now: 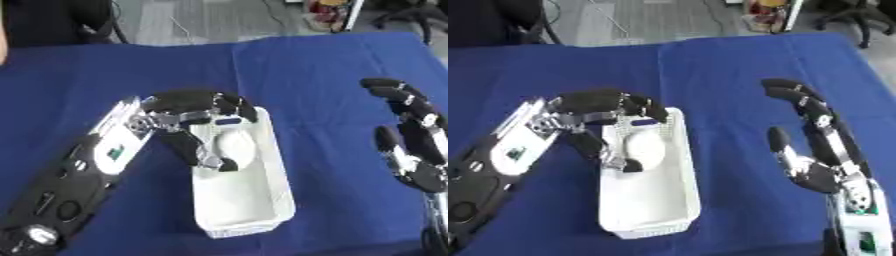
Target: Pick up objects on the table and place them in the box.
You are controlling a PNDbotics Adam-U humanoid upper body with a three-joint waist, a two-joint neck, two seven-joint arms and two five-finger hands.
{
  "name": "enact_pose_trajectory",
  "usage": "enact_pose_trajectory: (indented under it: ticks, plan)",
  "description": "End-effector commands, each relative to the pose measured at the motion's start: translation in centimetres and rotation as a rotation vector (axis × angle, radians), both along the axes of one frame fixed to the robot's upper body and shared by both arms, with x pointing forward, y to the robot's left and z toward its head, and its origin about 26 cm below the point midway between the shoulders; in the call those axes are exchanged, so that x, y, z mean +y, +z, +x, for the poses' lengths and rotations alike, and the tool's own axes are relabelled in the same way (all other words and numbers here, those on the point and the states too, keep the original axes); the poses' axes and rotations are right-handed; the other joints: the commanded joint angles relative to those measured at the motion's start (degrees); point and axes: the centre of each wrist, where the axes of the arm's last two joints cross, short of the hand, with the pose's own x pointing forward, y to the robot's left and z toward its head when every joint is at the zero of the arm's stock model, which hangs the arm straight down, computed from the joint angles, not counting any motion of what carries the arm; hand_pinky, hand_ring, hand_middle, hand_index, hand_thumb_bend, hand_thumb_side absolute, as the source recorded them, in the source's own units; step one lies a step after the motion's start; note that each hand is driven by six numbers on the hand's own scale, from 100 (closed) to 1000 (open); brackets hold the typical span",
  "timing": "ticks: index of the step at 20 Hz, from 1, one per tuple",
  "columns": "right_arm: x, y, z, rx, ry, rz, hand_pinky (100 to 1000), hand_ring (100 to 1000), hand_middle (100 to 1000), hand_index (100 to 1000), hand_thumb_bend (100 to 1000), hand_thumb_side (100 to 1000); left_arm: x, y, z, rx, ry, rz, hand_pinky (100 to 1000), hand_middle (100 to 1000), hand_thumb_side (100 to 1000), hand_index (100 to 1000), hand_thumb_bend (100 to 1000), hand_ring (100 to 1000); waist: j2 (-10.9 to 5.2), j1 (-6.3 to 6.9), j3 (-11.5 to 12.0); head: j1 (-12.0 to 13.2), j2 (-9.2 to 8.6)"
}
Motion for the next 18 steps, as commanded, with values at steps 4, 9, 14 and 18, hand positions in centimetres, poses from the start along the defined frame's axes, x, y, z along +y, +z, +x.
enact_pose_trajectory:
  ticks: [4, 9, 14, 18]
  plan:
    - [-0.1, 0.3, -0.1, -0.016, 0.006, -0.011, 1000, 899, 846, 854, 196, 559, 0.1, 1.2, 0.1, -0.09, -0.055, 0.062, 731, 869, 694, 911, 867, 776, -1.0, -0.15, 0.1, 0.3, -0.35]
    - [-0.1, 0.3, -0.1, -0.016, 0.006, -0.011, 1000, 899, 846, 854, 195, 558, 0.3, 1.0, 0.2, -0.094, -0.047, 0.057, 729, 867, 696, 909, 863, 772, -1.0, -0.12, 0.1, 0.3, -0.33]
    - [-0.1, 0.3, -0.1, -0.017, 0.006, -0.012, 1000, 899, 846, 854, 194, 558, 0.6, 0.9, 0.2, -0.092, -0.037, 0.046, 726, 863, 700, 903, 843, 769, -0.99, -0.09, 0.1, 0.2, -0.37]
    - [-0.2, 0.4, -0.1, -0.017, 0.002, -0.013, 1000, 899, 846, 854, 192, 558, 1.5, 1.9, -0.8, -0.11, -0.035, -0.027, 722, 852, 679, 881, 830, 765, -0.95, -0.01, 0.3, 0.0, -0.44]
